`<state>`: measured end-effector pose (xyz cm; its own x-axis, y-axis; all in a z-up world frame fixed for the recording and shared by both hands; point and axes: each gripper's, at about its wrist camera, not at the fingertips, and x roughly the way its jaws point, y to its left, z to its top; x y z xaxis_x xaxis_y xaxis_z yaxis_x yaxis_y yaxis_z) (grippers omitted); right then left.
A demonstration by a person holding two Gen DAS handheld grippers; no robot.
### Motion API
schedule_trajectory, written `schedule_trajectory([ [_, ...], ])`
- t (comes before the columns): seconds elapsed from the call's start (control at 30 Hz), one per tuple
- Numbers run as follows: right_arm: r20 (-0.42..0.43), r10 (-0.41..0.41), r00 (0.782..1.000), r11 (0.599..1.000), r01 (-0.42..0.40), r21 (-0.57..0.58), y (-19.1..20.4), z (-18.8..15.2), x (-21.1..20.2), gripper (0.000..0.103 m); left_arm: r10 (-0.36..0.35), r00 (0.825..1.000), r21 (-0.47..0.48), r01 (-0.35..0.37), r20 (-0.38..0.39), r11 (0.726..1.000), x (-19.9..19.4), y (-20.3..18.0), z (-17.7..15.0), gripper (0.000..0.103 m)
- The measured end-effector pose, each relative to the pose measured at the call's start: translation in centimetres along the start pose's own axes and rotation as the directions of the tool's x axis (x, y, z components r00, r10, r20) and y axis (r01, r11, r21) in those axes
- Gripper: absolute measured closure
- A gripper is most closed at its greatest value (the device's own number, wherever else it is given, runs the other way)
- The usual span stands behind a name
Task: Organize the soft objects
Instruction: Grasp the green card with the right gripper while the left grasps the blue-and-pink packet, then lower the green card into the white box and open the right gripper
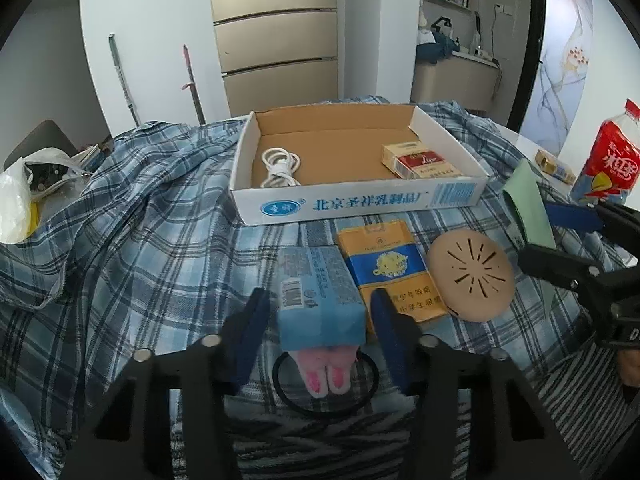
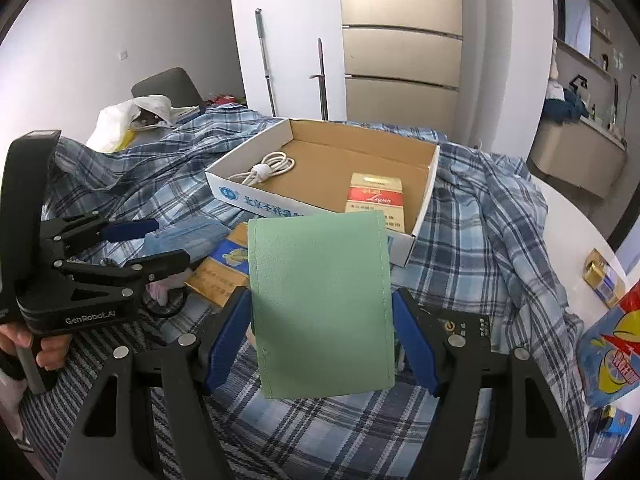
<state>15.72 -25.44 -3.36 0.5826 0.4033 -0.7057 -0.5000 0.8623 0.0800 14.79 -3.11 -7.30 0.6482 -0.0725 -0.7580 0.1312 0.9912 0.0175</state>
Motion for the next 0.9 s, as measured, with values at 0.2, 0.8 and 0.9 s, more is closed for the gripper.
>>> schedule_trajectory([
  [0.2,-0.01,-0.007,1.0,1.0,0.007,0.011,-0.2,-0.2,0.2,0.033,-0.001,1.0,-0.006,0.001,0.023,1.0,-0.5,0.1,0.0,0.062],
  [0.8,-0.02,-0.062,0.998,0.998,0.063,0.03,-0.4,0.5,-0.1,0.033,-0.043,0.953,-0.009,0.048,0.3,0.999,-7.5,0.7,1.4,0.062],
  [0.9,-0.014,-0.059,0.998,0.996,0.06,0.06,-0.5,1.7,-0.8,0.033,-0.058,0.935,-0.001,0.062,0.35,0.998,-9.1,0.4,2.4,0.062],
])
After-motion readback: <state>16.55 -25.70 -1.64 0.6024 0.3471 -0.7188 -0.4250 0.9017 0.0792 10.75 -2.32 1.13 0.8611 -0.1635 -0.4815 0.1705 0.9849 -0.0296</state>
